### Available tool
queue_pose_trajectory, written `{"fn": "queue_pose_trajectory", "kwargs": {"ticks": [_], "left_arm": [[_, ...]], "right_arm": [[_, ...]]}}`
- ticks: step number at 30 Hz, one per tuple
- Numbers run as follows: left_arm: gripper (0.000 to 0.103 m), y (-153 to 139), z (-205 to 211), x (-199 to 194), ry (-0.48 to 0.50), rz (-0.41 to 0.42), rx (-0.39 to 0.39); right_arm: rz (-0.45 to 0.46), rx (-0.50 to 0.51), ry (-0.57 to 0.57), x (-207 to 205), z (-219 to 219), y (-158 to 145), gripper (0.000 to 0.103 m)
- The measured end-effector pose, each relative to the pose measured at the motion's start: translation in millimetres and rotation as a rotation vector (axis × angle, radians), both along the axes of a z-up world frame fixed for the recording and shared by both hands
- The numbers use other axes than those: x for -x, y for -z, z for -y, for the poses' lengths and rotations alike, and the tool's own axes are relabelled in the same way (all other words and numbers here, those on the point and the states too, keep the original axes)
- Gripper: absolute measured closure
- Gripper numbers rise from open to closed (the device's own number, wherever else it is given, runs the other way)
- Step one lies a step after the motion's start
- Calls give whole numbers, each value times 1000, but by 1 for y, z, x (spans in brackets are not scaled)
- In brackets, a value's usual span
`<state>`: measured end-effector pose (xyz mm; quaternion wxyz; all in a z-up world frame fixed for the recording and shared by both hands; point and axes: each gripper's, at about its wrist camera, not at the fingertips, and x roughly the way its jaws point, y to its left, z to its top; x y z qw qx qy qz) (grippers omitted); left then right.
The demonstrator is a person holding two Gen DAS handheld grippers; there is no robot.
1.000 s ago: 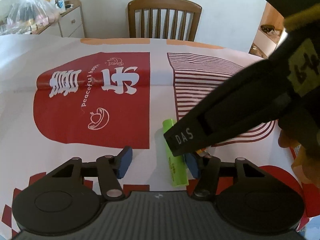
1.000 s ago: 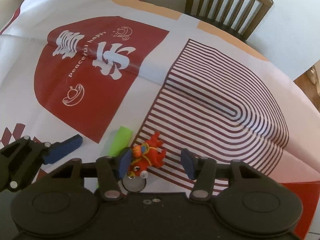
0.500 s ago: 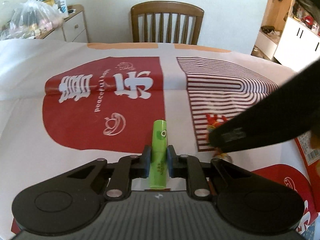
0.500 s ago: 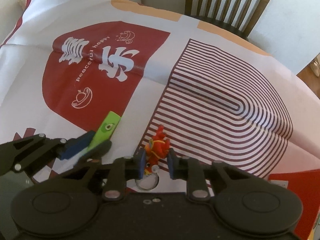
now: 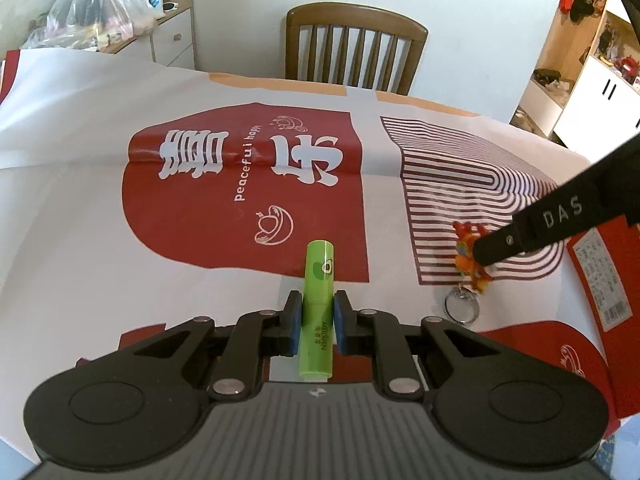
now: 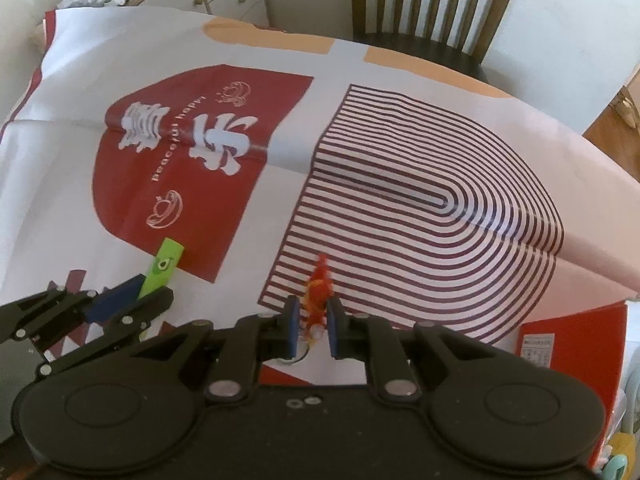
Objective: Organize rigid objects
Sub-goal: 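Grasp the green highlighter with the left tool while the right tool grasps the orange dragon keychain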
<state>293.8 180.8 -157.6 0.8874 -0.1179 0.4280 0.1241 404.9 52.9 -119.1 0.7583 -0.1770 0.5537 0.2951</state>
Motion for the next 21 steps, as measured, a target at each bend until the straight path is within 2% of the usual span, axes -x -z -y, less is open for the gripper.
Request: {"fn": "queue_pose_trajectory", "kwargs": {"ticks": [8, 10, 12, 13, 15, 21], "left_arm": [[87, -8, -1, 16, 13, 1, 15], [87, -8, -3, 19, 8, 2, 19], [87, -9, -3, 21, 7, 2, 20], [87, -9, -3, 22, 7, 3, 20], [87, -10, -4, 25, 2, 5, 26], [87, -12, -6, 32, -6, 4, 30]], "right_arm": [[24, 8, -64, 16, -1, -20, 91], [37, 9, -50, 10, -1, -20, 86], [19, 5, -24, 2, 0, -15, 70], [19, 8, -13, 0, 1, -12, 67], [31, 34, -2, -4, 1, -3, 47], [22, 80, 20, -13, -5, 24, 45]]}}
